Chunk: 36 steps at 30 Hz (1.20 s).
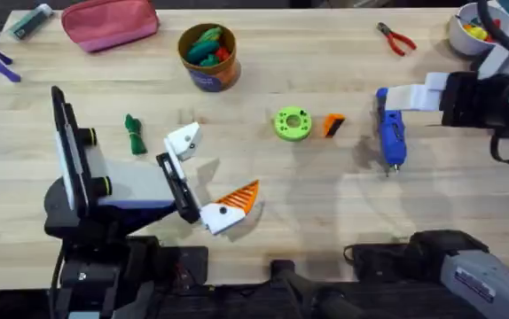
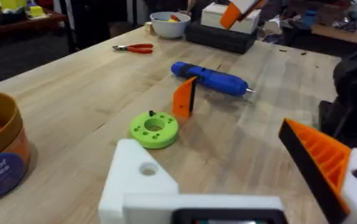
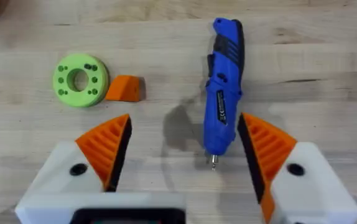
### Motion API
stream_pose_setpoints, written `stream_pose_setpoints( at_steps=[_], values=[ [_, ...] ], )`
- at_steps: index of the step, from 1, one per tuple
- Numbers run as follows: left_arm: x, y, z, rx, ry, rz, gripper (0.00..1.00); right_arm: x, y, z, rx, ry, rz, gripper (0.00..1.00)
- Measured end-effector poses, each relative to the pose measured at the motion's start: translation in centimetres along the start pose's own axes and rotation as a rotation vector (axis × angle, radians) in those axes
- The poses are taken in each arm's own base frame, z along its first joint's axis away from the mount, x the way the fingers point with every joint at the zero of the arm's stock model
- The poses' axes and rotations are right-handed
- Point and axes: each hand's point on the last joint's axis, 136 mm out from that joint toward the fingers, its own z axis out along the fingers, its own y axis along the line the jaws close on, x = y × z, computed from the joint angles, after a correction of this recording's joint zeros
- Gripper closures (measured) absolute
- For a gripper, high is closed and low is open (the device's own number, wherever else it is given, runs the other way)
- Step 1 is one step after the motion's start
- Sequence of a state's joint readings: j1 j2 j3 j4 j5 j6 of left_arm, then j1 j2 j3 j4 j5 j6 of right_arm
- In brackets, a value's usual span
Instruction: Pick up the gripper from the table and insert it into the empty holder that is missing its gripper. Then pick up a screw, insert it into the mounting hole, and use the screwdriver to tighten it. Finally, clean up the table by picking up the vegetable and placing it into the bucket.
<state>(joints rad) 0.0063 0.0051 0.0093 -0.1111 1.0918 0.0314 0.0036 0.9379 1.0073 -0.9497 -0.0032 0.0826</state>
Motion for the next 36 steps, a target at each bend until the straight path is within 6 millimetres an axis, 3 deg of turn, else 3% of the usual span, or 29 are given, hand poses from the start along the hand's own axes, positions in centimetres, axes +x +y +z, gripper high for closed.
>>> stream_pose_setpoints(
  at_steps=[36],
  values=[
    [0.06,-0.71,-0.01,0.041,0.001,0.028,0.015,0.0,0.0,0.0,0.0,0.0,0.0,0.007]
  ],
)
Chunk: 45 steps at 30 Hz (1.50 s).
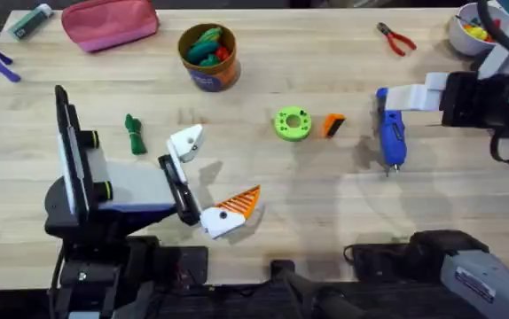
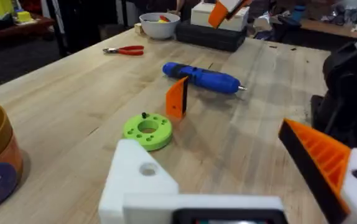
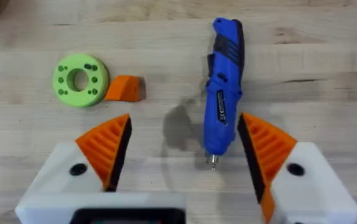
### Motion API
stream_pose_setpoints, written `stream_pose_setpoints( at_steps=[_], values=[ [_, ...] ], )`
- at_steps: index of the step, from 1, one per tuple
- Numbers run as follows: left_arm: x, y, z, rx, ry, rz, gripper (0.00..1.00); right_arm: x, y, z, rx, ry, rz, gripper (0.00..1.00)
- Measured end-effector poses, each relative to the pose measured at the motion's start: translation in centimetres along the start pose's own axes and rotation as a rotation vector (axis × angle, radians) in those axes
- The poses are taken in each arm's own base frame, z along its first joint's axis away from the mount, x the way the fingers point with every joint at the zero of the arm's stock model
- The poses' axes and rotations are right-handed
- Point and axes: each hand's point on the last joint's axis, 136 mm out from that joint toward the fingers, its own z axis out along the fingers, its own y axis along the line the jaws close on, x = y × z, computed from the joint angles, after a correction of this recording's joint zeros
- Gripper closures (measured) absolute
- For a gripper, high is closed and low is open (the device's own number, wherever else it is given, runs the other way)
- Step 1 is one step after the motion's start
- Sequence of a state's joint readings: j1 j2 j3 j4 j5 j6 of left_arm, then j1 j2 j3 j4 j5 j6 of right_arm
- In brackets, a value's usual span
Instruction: Pick up the gripper from the table and insert it into the empty holder that is missing its gripper. Then pick up a screw, insert it into the mounting hole, and use the screwdriver to tighten it. Finally, clean up the table by picking up the vegetable and placing it into the bucket.
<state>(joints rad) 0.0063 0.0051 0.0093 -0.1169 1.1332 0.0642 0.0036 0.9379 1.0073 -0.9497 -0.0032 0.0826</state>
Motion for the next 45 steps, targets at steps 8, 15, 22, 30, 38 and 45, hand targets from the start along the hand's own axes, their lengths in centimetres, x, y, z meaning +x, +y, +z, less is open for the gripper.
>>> stream_pose_setpoints(
  at_steps=[8,15,22,30,38,45],
  values=[
    [0.0,0.0,0.0,0.0,0.0,0.0,0.015,0.0,0.0,0.0,0.0,0.0,0.0,0.008],
    [0.0,0.0,0.0,0.0,0.0,0.0,0.014,0.0,0.0,0.0,0.0,0.0,0.0,0.009],
    [0.0,0.0,0.0,0.0,0.0,0.0,0.014,0.1,0.0,0.0,0.0,0.002,0.0,0.007],
    [0.0,0.0,0.0,0.0,0.0,0.0,0.014,0.0,0.0,0.0,0.001,0.0,0.086,0.009],
    [0.0,0.0,0.0,0.0,0.0,0.0,0.014,0.8,2.3,0.7,-0.001,0.121,0.083,0.009],
    [0.0,0.0,0.0,0.0,0.0,0.0,0.014,-0.2,6.5,2.4,-0.006,0.265,0.024,0.008]
  ],
)
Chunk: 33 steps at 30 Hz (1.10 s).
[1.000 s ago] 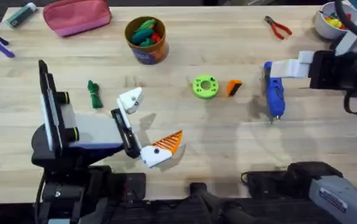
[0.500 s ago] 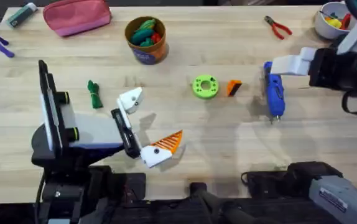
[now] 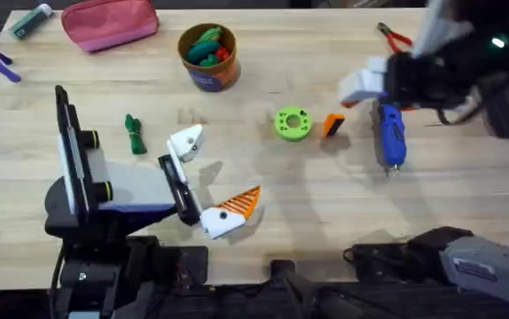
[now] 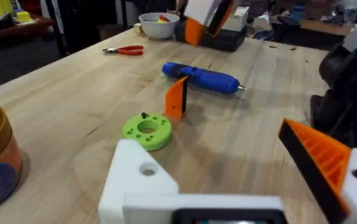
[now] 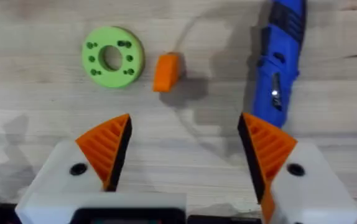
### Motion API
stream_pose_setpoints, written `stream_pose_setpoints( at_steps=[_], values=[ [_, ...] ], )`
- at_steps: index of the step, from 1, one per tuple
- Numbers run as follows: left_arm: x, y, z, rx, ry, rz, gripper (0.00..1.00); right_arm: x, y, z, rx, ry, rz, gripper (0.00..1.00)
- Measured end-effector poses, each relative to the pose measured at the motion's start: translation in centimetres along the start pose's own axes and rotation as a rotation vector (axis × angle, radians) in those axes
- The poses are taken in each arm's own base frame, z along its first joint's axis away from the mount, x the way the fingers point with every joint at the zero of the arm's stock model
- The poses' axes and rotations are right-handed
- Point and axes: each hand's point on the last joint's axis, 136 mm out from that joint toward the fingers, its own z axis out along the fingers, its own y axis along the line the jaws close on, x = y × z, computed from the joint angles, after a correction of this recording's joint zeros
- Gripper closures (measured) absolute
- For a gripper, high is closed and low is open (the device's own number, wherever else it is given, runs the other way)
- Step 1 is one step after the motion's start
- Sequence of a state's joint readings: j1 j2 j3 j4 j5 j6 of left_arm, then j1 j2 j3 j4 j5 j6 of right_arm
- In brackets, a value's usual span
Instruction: Pick up the gripper from the table and insert it into the empty holder that is missing its gripper. Then pick up a screw, insert it into the mounting hole, and use the screwdriver to tighten it. Finally, clean up the table by picking up the vegetable and placing it into the bucket.
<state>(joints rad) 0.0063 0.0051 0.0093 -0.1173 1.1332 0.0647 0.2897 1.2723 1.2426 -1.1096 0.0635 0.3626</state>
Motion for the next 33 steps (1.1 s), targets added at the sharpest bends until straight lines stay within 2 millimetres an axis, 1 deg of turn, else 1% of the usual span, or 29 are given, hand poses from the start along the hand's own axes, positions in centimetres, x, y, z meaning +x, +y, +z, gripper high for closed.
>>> stream_pose_setpoints(
  at_steps=[4,8,18,27,33],
  values=[
    [0.0,0.0,0.0,0.0,0.0,0.0,0.013,-0.7,2.1,0.9,0.007,0.064,-0.021,0.008],
    [0.0,0.0,0.0,0.0,0.0,0.0,0.014,-0.9,3.1,2.1,0.025,0.122,-0.03,0.008],
    [0.0,0.0,0.0,0.0,0.0,0.0,0.014,0.0,3.0,6.0,0.085,0.251,-0.034,0.008],
    [0.0,0.0,0.0,0.0,0.0,0.0,0.015,-0.5,3.4,8.4,0.095,0.273,-0.034,0.016],
    [0.0,0.0,0.0,0.0,0.0,0.0,0.015,-0.3,3.4,9.8,0.108,0.301,-0.035,0.049]
  ],
)
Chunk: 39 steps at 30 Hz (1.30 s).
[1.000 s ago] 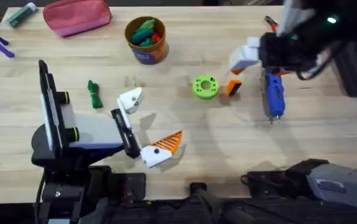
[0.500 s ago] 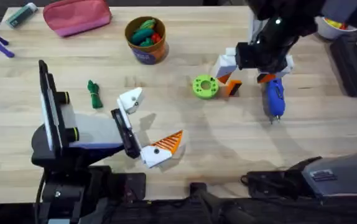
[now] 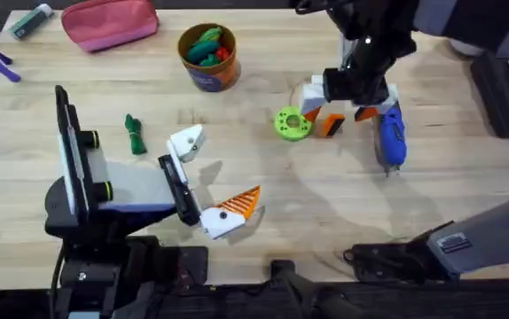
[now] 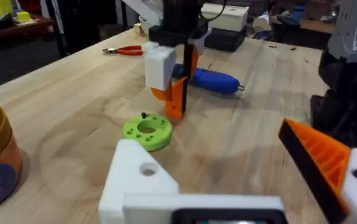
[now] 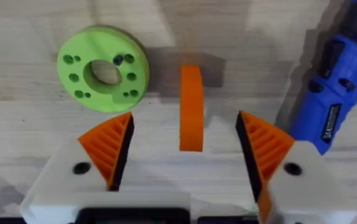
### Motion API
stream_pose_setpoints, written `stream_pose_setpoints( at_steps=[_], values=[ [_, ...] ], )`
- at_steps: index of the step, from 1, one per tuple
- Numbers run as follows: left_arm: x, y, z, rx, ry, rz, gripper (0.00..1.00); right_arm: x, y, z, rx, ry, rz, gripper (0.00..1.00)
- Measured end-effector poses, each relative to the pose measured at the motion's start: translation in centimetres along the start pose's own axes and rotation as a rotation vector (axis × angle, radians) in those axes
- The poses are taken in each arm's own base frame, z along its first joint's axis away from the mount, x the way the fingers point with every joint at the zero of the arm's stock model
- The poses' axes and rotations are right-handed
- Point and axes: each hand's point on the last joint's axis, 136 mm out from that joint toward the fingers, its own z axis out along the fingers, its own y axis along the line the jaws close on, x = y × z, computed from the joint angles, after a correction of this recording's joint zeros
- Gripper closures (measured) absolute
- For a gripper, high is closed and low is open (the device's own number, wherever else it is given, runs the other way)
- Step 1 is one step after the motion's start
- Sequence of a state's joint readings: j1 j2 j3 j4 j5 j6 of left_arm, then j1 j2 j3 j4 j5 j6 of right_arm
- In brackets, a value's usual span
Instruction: Pick up the gripper from the table and insert it into the empty holder that is missing its gripper. Then pick up a screw, insert it into the mounting hole, and use the screwdriver to tighten it. Finally, clean up the table by picking up the vegetable and placing it into the bucket.
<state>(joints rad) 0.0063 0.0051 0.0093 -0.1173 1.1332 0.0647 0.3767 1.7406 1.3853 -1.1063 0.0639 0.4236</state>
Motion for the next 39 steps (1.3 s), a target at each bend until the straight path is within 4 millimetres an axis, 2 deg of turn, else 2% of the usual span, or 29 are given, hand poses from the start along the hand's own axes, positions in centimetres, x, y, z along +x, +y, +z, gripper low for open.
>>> stream_pose_setpoints(
  at_steps=[14,23,32,39],
  values=[
    [0.0,0.0,0.0,0.0,0.0,0.0,0.016,0.8,-0.6,1.6,-0.003,0.033,0.022,0.087],
    [0.0,0.0,0.0,0.0,0.0,0.0,0.015,0.5,-0.9,1.6,-0.006,0.028,0.033,0.249],
    [0.0,0.0,0.0,0.0,0.0,0.0,0.013,0.5,-0.8,1.6,-0.009,0.027,0.04,0.524],
    [0.0,0.0,0.0,0.0,0.0,0.0,0.014,0.5,-0.8,1.6,-0.009,0.027,0.047,0.976]
  ],
)
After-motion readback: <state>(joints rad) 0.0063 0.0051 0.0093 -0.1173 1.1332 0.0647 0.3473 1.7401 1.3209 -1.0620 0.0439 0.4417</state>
